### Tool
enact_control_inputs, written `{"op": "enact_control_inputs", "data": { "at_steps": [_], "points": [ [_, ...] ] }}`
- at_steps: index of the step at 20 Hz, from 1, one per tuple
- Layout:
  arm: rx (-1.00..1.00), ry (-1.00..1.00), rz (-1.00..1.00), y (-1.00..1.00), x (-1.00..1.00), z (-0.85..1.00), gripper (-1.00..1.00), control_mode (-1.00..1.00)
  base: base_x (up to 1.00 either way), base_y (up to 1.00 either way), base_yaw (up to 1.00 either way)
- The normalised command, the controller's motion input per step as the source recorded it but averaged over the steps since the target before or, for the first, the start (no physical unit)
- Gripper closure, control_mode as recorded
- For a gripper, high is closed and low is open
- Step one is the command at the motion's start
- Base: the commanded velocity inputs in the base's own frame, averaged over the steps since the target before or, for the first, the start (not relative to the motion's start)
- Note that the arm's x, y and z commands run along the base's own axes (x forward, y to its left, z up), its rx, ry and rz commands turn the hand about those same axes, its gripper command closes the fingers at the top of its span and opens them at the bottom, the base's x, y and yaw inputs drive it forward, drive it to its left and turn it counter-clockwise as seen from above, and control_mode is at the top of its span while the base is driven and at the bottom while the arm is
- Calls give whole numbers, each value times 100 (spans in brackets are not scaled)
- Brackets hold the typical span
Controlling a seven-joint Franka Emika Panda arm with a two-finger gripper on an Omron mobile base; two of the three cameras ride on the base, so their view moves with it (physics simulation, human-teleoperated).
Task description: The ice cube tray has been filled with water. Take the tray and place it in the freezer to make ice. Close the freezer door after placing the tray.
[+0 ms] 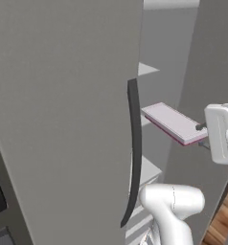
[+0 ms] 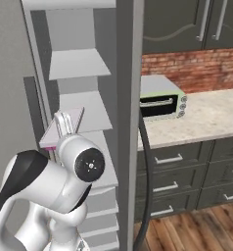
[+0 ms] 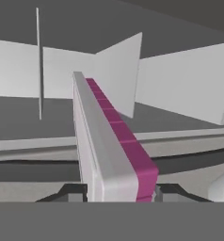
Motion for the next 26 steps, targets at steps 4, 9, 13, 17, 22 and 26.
{"op": "enact_control_inputs", "data": {
  "at_steps": [4, 9, 13, 17, 22, 26],
  "points": [
    [0, 0, 0, 0, 0, 0, 100, 100, 61, -27, 21],
    [0, 0, 0, 0, 0, 0, 100, 100, 64, -31, 22],
    [0, 0, 0, 0, 0, 0, 100, 100, 74, -27, 23],
    [0, 0, 0, 0, 0, 0, 100, 100, 78, -25, 24],
    [0, 0, 0, 0, 0, 0, 100, 100, 84, -19, 24],
    [0, 0, 0, 0, 0, 0, 100, 100, 79, -14, 21]
  ]
}}
